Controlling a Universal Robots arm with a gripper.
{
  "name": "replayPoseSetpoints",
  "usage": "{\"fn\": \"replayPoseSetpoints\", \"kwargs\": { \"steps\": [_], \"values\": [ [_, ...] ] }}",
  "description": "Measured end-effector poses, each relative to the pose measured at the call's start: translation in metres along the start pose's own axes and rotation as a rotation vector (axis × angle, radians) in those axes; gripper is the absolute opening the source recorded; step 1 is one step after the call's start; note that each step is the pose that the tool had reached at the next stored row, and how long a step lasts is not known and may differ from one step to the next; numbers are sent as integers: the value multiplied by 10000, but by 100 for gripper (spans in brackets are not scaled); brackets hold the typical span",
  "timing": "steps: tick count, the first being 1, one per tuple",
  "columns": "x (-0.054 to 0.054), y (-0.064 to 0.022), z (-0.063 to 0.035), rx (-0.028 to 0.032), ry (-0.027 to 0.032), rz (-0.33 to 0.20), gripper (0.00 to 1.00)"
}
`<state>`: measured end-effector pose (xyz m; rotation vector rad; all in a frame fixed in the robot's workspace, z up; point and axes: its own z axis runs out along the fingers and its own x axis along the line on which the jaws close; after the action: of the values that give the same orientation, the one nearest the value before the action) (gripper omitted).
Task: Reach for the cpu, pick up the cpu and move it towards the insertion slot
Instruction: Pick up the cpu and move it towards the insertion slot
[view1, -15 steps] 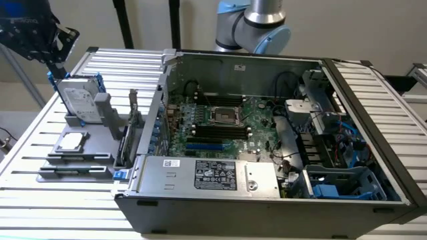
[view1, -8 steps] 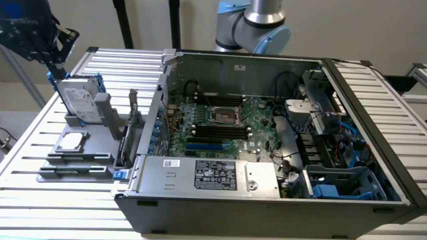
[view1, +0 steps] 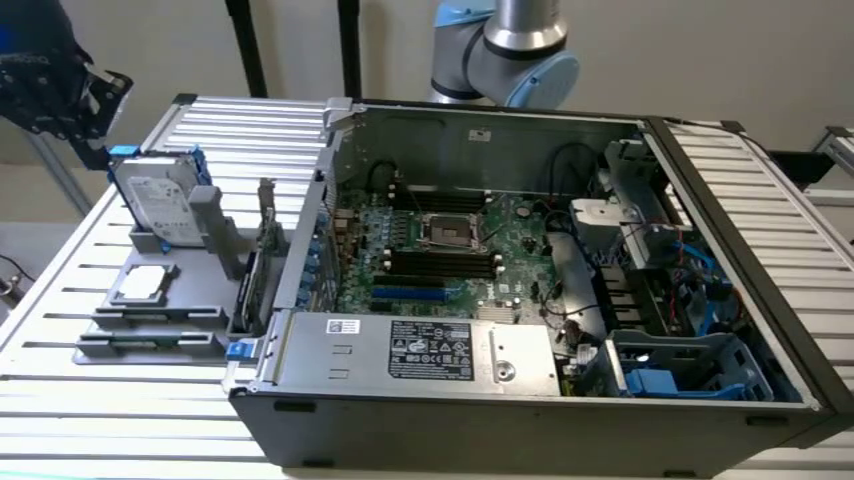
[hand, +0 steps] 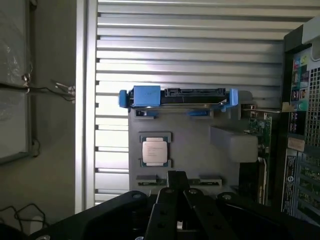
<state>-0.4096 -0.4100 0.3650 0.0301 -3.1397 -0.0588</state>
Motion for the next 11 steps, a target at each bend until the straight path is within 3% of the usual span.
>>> {"fn": "replayPoseSetpoints", "kwargs": {
  "steps": [6,11],
  "values": [
    [194,-44,96,-1,53,3,11],
    [226,-61,128,-1,79,3,11]
  ]
}}
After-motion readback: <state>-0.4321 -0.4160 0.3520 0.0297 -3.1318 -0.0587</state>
